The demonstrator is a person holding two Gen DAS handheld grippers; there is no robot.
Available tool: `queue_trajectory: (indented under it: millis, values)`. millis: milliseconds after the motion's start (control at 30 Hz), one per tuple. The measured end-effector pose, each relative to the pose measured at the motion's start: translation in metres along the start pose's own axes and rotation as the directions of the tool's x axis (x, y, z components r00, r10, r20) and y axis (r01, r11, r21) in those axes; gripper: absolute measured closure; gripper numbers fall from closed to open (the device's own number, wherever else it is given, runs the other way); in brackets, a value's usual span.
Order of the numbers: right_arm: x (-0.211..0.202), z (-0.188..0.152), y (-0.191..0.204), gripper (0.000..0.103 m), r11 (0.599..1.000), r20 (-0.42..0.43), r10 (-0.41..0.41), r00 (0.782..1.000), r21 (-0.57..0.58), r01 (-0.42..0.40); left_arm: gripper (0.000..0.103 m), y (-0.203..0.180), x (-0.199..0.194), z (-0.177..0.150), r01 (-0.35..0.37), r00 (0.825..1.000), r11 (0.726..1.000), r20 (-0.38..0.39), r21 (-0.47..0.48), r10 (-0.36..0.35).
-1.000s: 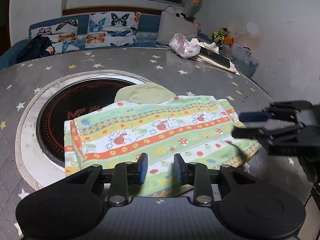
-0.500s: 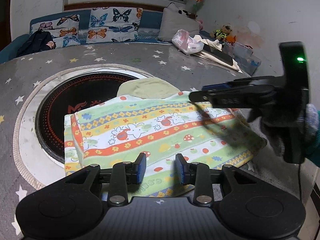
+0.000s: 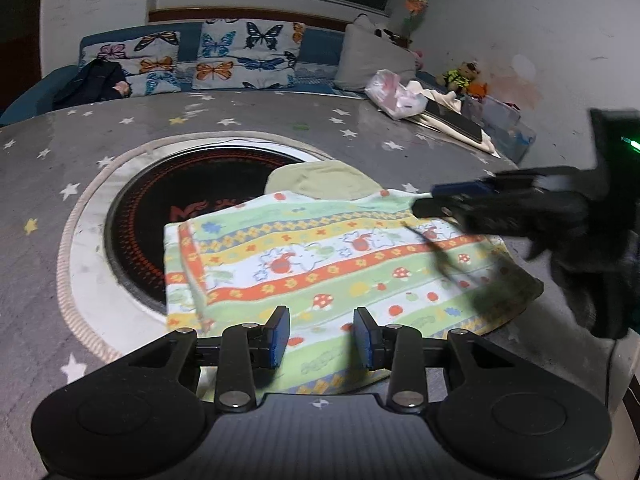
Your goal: Fold clothes
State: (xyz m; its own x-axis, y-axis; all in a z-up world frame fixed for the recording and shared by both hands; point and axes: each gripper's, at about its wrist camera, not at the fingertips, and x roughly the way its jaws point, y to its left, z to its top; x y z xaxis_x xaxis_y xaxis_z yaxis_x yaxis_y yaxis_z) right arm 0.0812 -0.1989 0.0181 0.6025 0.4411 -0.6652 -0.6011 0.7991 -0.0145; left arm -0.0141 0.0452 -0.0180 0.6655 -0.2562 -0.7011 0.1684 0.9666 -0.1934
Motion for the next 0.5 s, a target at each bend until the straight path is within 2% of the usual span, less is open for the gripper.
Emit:
queue_trajectory:
  millis: [267,367,500]
  values:
    - [-0.030,-0.030,0.047,0.070,0.988,-0.008,0.132,0.991,-0.084,-0.132,0.064,0.003,-0.010,-0.009,-0.024,1.000,1.000,0.020,-0.017,0.024]
    - [-0.032,-0.040,0.060,0.070,0.984,-0.015,0.117,0.993,-0.134,-0.118,0.064,0.005,-0.012,-0.012,-0.032,0.999,0.999,0.022,-0.019,0.032]
    - [-0.038,-0.046,0.064,0.070,0.985,0.002,0.096,0.995,-0.144,-0.095,0.064,0.006,-0.014,-0.014,-0.039,0.999,0.999,0.024,-0.025,0.040]
